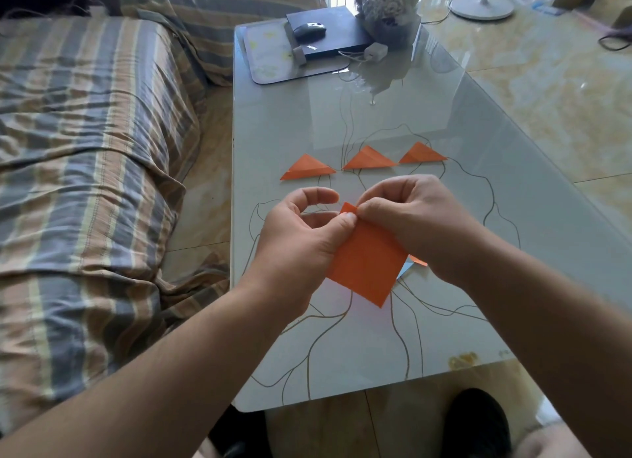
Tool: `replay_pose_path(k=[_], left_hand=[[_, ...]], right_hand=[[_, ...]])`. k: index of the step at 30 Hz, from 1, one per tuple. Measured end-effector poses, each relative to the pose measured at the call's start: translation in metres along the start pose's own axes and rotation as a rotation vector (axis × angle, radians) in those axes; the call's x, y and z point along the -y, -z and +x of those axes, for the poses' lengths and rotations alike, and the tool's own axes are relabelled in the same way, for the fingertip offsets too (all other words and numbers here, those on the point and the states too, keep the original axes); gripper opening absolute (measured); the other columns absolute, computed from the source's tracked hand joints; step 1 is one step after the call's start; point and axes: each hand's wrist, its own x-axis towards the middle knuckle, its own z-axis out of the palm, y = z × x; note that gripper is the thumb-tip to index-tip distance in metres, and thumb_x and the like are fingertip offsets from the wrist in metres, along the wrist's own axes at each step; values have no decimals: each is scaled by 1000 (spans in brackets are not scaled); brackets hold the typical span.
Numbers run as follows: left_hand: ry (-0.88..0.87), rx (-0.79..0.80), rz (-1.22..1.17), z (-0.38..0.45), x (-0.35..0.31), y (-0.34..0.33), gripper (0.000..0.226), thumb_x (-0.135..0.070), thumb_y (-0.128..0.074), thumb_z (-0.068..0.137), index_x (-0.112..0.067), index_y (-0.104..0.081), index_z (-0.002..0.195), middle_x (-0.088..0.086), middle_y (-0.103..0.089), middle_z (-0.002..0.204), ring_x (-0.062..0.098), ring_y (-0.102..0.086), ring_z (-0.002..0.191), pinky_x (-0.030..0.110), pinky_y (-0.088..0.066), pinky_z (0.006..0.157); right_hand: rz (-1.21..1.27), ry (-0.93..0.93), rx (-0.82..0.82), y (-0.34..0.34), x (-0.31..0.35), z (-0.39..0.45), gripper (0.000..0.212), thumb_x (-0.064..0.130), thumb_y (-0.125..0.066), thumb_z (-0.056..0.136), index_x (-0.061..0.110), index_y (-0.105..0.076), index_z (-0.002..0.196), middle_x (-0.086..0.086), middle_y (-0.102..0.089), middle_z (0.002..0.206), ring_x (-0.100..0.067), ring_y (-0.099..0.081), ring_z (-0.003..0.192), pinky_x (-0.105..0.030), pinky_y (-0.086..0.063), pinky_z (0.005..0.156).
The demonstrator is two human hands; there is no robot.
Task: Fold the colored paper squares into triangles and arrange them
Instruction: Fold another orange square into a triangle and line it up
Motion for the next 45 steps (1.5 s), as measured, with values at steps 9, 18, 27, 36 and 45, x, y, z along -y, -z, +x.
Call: replay_pose_path(k=[9,18,27,36,45], left_hand=[[-132,106,271,-4,-6,3,37,-14,-74,91,-36,-55,115,5,-78,88,30,-75,86,54,-63,79],[-77,83,244,2,-6,7,44,-17,-77,91,-35,-53,123,-2,-78,88,16,-77,84,46,-64,82],[-84,8,231,9,-5,9,54,-25,-83,87,-37,-51,128,1,-78,93,16,-77,86,37,-65,76],[-78,52,237,10,-3,10,53,-17,-79,88,-41,-52,126,-4,-78,86,14,-77,84,32,-64,72],[-80,61,227,10,-2,9,58,-17,-80,87,-40,-50,131,0,-78,89,17,-77,85,36,-64,73]], right_hand=[[-29,40,75,2,2,-1,16,11,-72,92,15,-77,78,0,-70,71,-11,-60,65,-31,-48,61],[8,-13,134,5,-3,3,10,16,-74,94,14,-80,86,-9,-76,82,-19,-67,75,-42,-55,76],[85,-5,84,2,-2,3,8,17,-75,94,12,-79,90,-17,-78,93,-25,-69,83,-61,-57,89],[97,-24,95,0,-1,2,9,8,-72,92,9,-77,85,-18,-73,83,-23,-66,76,-51,-59,82],[-6,40,77,1,-3,5,14,12,-72,93,15,-76,80,-5,-72,75,-16,-65,71,-45,-57,73]])
